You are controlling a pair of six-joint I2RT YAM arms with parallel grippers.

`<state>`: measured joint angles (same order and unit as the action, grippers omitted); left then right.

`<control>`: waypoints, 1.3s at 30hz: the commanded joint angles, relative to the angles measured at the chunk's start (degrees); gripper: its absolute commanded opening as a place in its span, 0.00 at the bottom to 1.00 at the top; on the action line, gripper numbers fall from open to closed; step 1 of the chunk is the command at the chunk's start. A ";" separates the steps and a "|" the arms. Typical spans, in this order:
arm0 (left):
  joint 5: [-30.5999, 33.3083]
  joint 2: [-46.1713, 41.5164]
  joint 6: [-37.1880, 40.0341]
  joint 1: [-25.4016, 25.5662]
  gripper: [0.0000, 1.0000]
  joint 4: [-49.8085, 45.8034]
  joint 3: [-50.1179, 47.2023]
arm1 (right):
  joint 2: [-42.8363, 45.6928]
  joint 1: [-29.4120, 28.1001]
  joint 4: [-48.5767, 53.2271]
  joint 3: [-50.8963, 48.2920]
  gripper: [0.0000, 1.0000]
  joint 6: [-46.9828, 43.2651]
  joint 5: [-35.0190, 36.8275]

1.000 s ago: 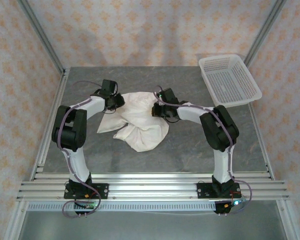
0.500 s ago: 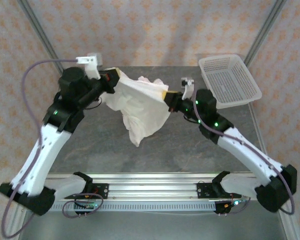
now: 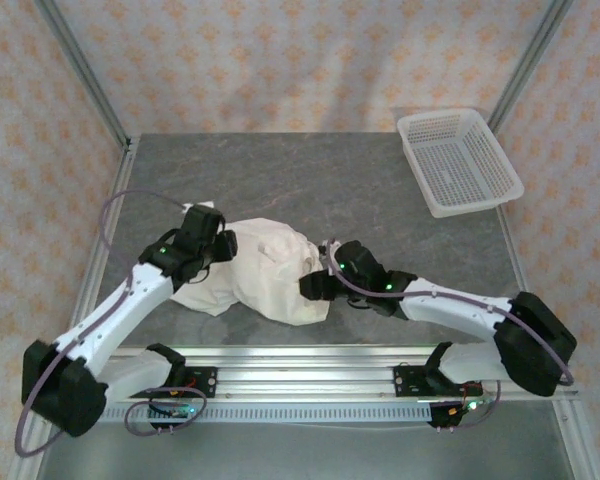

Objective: Fold the inside-out t-shirt
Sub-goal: Flatten out the T-shirt at the center of the table.

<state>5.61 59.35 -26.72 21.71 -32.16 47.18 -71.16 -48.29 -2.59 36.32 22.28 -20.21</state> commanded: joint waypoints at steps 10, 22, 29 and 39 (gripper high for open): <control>2.43 -7.45 -13.24 -15.65 0.87 -3.22 -4.17 | -22.15 14.22 9.75 21.81 0.55 4.00 1.23; -12.87 2.34 -17.94 -21.97 0.82 7.27 -10.96 | -30.21 9.14 13.65 27.48 0.01 2.11 -1.72; -31.63 2.12 -17.86 -21.68 0.71 15.03 -9.98 | -15.89 9.75 14.38 24.83 0.00 1.66 4.22; -30.75 0.40 -17.56 -10.32 0.83 9.44 -5.63 | -5.32 10.41 7.67 21.25 0.00 5.45 2.67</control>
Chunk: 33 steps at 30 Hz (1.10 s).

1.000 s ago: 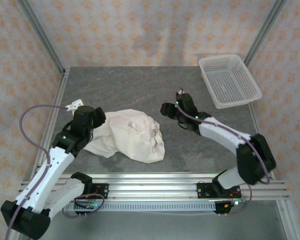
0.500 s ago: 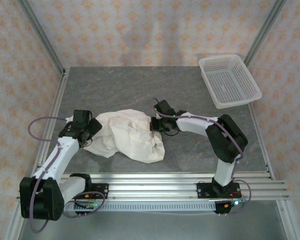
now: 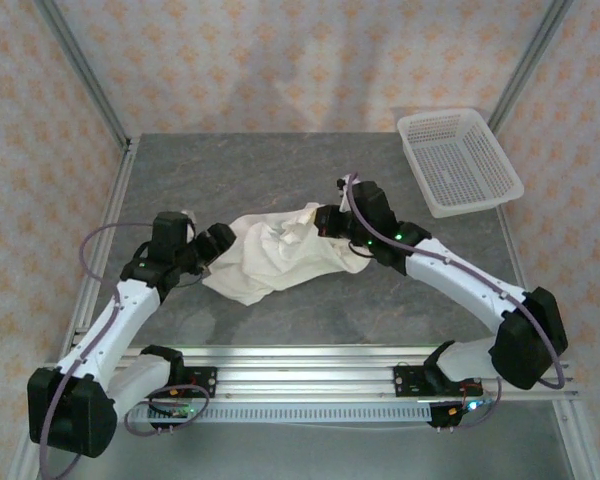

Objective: Fold the inside-out t-shirt
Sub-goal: Flatten out the T-shirt at the center of the table.

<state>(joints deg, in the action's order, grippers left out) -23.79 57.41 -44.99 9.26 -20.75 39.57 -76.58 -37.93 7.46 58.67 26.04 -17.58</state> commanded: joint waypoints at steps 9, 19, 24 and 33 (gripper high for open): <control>-5.01 14.39 -2.02 10.12 0.70 8.82 2.00 | -0.05 0.05 -1.74 -1.09 0.00 3.06 1.82; 1.14 21.58 -4.20 12.19 0.57 11.47 4.73 | 0.94 0.22 -1.13 -2.14 0.00 3.91 2.96; 0.19 21.38 -5.17 12.19 0.02 13.89 4.47 | 0.94 0.36 -1.21 -2.60 0.00 4.32 3.42; 24.32 -0.26 6.43 12.01 0.00 -15.36 20.48 | 2.94 -2.63 0.57 -0.80 0.03 -1.80 5.67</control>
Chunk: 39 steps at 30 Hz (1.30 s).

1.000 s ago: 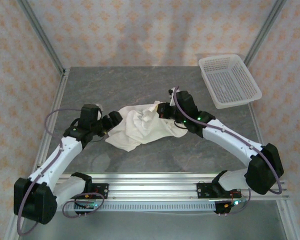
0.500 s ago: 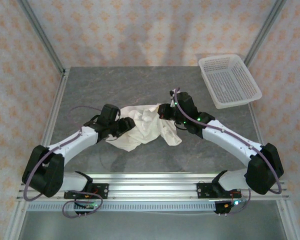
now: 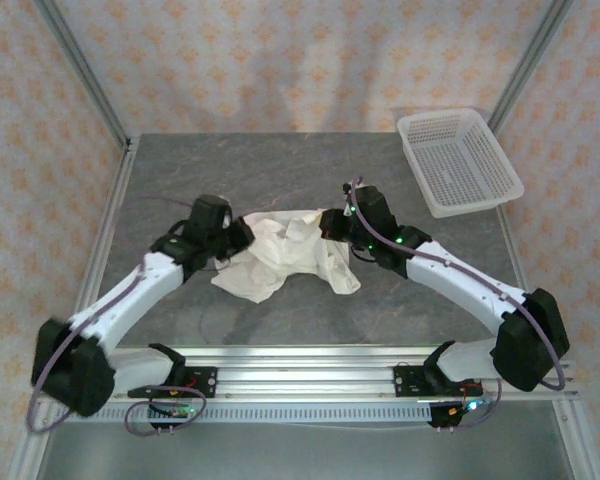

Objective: Fold the inside-out t-shirt
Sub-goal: Flatten out the T-shirt at the center of the table.

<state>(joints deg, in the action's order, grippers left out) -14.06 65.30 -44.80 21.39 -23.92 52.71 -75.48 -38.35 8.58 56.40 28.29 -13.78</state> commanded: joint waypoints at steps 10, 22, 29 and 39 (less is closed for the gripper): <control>41.53 -16.28 6.79 -1.05 0.00 -22.01 1.35 | -9.58 -8.41 1.43 7.40 0.32 -12.36 -9.67; 38.02 -16.50 5.05 -9.84 0.00 -22.45 -4.82 | -17.73 -3.94 -1.69 0.52 0.49 -12.37 0.68; 35.13 -16.35 5.33 -10.66 0.00 -21.08 -5.38 | -25.94 -5.60 -9.05 1.65 0.36 -8.80 -9.64; 36.86 -16.84 11.82 -12.69 0.00 -25.27 21.23 | 8.23 -0.42 11.56 7.80 0.00 -16.34 9.25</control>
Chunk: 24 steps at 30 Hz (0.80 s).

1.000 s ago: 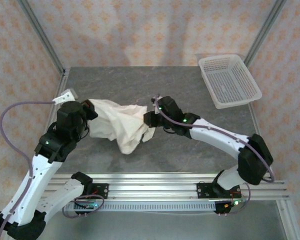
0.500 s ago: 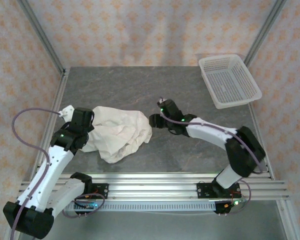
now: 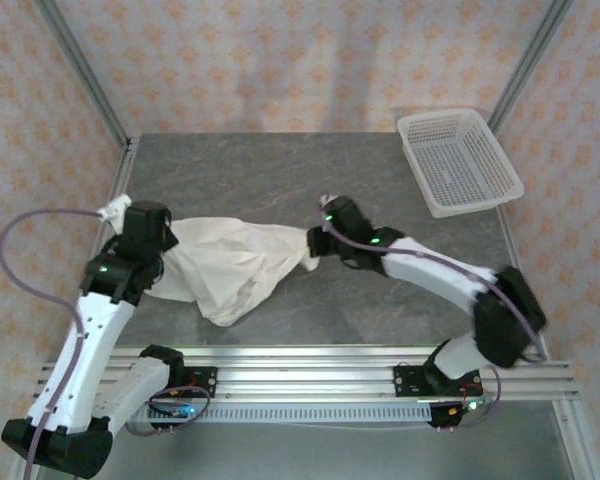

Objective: Fold the inside-out t-shirt
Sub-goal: Flatten out the T-shirt at the center of the table.

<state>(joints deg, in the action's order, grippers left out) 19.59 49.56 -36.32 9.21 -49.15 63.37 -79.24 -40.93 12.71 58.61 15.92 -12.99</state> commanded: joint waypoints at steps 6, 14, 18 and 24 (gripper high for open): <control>4.29 2.44 7.46 -0.51 0.00 2.30 28.22 | 25.75 3.66 16.33 16.70 0.00 -9.50 11.03; 3.61 1.84 10.97 -0.51 0.00 4.49 33.47 | 36.06 3.64 18.33 22.29 0.00 -11.15 22.11; 3.14 0.69 10.81 -0.51 0.00 4.51 30.12 | 38.31 3.66 18.06 22.08 0.00 -10.46 24.93; -3.39 2.66 6.16 -0.51 0.00 6.00 18.51 | 33.84 3.67 21.71 22.16 0.00 -4.76 28.07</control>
<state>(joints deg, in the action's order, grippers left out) 19.03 50.04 -27.59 9.21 -44.75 86.28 -42.39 -37.19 31.33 80.60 7.99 10.79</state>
